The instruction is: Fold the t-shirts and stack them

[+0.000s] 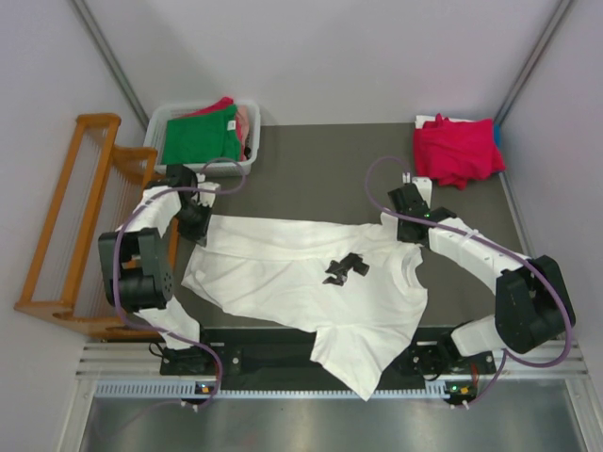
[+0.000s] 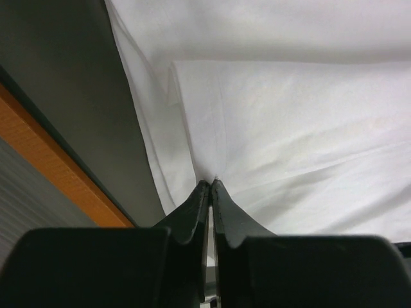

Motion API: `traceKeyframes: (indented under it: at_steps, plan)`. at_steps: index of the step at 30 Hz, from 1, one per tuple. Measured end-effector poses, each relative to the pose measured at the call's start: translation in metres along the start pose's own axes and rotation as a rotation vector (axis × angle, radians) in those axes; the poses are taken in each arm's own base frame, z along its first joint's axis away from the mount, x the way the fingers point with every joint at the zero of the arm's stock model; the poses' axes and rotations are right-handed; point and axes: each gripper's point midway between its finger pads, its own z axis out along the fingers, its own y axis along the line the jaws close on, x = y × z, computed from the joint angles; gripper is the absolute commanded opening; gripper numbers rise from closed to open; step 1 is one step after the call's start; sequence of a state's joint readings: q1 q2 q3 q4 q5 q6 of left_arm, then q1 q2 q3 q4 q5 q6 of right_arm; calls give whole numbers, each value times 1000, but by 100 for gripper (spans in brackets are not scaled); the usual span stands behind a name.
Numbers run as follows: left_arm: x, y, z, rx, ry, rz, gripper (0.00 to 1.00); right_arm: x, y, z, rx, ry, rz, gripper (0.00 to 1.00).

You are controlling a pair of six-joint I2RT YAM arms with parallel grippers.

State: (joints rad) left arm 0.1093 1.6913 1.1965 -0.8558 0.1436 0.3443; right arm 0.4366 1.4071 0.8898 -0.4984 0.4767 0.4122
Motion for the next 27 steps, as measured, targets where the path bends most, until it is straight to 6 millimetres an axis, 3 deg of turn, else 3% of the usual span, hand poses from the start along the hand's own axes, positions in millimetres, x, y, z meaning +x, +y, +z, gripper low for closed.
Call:
traceKeyframes:
  at_steps: [7,12,22,27]
  plan:
    - [21,-8,-6,37,78,24,14,0,-1,0,6,1,-2,27]
    - [32,-15,-6,76,113,42,10,0,-2,-1,8,-2,-1,27]
    - [80,-33,10,149,237,30,8,-5,-5,-5,11,-21,8,27]
    - [86,-31,9,145,232,11,6,-5,-5,-6,11,-24,9,27]
